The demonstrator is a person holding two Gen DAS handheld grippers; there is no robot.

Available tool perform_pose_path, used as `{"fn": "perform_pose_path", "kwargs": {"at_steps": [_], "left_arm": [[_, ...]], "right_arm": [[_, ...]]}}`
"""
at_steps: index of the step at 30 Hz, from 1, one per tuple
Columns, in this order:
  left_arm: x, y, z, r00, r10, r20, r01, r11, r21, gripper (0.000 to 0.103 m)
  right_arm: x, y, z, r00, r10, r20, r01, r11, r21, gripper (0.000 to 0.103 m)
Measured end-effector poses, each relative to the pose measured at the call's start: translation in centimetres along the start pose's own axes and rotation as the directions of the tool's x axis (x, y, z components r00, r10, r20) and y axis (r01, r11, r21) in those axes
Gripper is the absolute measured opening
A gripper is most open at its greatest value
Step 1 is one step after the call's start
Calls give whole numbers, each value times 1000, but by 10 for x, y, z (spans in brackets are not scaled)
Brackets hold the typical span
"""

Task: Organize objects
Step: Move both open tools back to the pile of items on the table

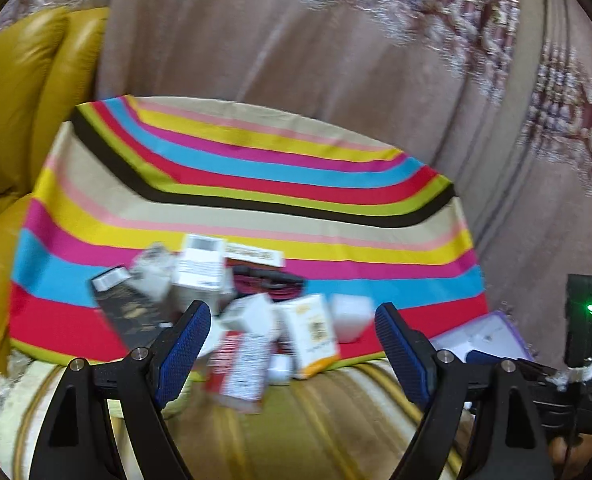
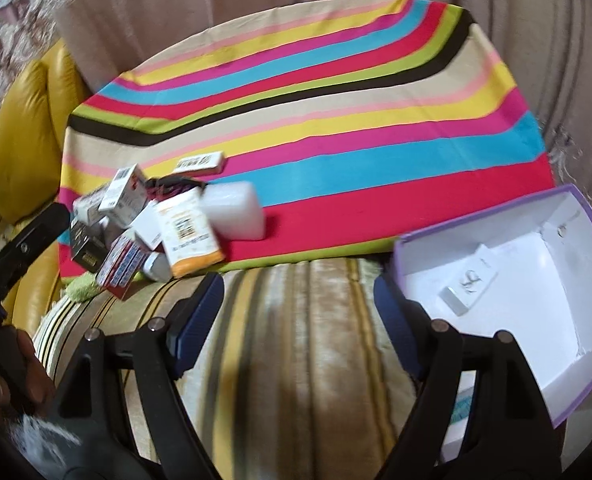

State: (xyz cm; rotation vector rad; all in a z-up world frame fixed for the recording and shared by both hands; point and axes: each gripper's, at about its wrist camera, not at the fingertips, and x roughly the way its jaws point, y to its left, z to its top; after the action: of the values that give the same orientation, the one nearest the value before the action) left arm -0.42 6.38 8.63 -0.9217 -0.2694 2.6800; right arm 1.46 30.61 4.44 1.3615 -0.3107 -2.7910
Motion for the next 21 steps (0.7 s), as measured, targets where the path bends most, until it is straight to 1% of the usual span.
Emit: {"fn": "perform_pose_path", "kwargs": {"at_steps": [5,7,10,13,17,21], "left_arm": [[-2,23,1,996,92,7,-92,996,-4,85],[-1,33,2,990,140,5,-140,990,0,84],[3,42,4,978,208,-2,-208,978,14,83],[12,50,6,966,258,-23,-257,966,38,79],[28,57,9,950,307,-63,-300,949,94,77],[41,60,14,928,366,-70,-352,923,156,77]], "right_arm": [[10,16,1,1000,26,-13,-26,999,-40,80],[17,20,2,999,27,-29,-28,998,-49,80],[25,24,4,999,28,-46,-30,999,-45,80],[33,27,8,998,32,-52,-34,999,-29,80],[40,32,14,998,33,-44,-34,999,-17,80],[48,36,22,998,43,-34,-43,999,-1,80]]}}
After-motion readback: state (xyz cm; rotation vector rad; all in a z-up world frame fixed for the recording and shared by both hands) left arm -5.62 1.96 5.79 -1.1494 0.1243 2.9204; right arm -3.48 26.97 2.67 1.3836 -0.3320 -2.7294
